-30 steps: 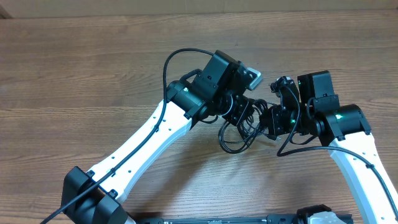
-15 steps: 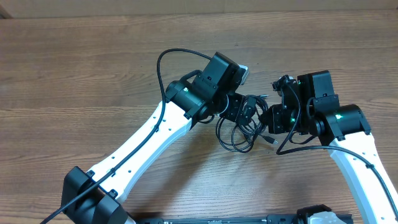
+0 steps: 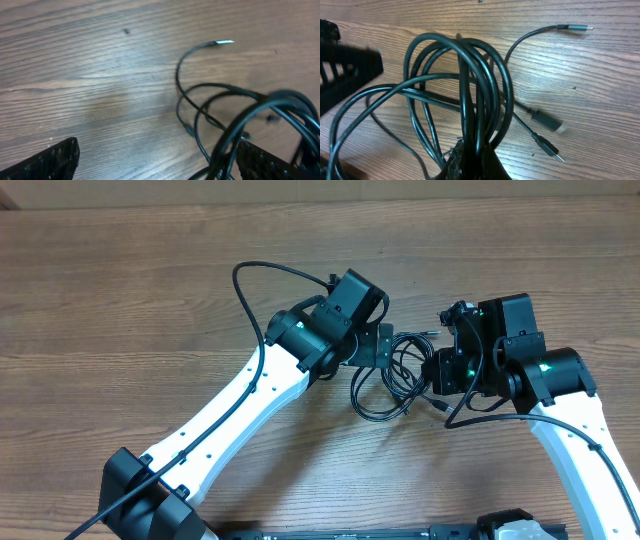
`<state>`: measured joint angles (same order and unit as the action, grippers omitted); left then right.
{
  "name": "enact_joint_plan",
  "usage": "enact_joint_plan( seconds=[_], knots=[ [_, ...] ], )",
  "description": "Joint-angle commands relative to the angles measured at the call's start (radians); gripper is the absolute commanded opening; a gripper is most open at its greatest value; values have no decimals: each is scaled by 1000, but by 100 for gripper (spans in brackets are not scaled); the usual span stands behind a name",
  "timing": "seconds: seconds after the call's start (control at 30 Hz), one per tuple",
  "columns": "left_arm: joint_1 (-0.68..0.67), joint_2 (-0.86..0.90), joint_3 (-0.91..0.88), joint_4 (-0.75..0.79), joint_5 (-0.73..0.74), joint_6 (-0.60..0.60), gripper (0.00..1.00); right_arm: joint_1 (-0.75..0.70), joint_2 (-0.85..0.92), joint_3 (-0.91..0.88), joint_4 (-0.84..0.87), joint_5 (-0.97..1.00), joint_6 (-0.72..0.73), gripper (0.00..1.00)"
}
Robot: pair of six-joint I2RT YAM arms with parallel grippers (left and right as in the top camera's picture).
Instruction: Untangle cables
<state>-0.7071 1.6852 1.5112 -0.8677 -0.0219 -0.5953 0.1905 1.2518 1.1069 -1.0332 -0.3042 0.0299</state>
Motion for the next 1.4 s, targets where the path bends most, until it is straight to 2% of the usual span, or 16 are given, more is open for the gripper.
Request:
enact_joint_plan(
  seconds=[0.0,0.33,0.37,0.43,0.53,0.6,0.67,0.77,0.93,1.1,1.17,1.23,1.27,1.33,1.37],
  knots=[
    [-3,-6,3,0,-71,-67,100,4,-12,5,6,5,8,4],
    [2,-6,3,-6,-85,-37,100,4,-12,5,4,4,-5,4],
    [2,-6,3,9,-85,-8,100,4,-12,5,1,4,-14,4],
    [2,-6,3,63,-69,135,100,5,-12,5,-9,-4,-42,4],
    [2,-6,3,94,31,414,100,5,-12,5,-18,-3,-66,4],
    [2,-6,3,69,91,542,100,5,-12,5,-11,-5,-86,4],
    [2,-6,3,35,105,595,100,5,-12,5,11,-6,-109,4],
    [2,-6,3,5,111,611,100,5,-12,5,53,-58,-200,4],
    [2,-6,3,-16,235,752,100,5,-12,5,83,-198,-396,5],
    [2,-6,3,-16,293,854,100,5,-12,5,67,-211,-493,6],
    [2,-6,3,-19,291,875,92,5,-12,5,58,-211,-510,6],
    [2,-6,3,-26,280,881,78,5,-12,5,53,-211,-510,6],
    [2,-6,3,-29,274,881,57,5,-12,5,51,-211,-510,5],
    [2,-6,3,-40,265,880,6,5,-12,5,50,-211,-510,5],
    [2,-6,3,-48,257,879,4,5,-12,5,51,-211,-510,5]
  ],
)
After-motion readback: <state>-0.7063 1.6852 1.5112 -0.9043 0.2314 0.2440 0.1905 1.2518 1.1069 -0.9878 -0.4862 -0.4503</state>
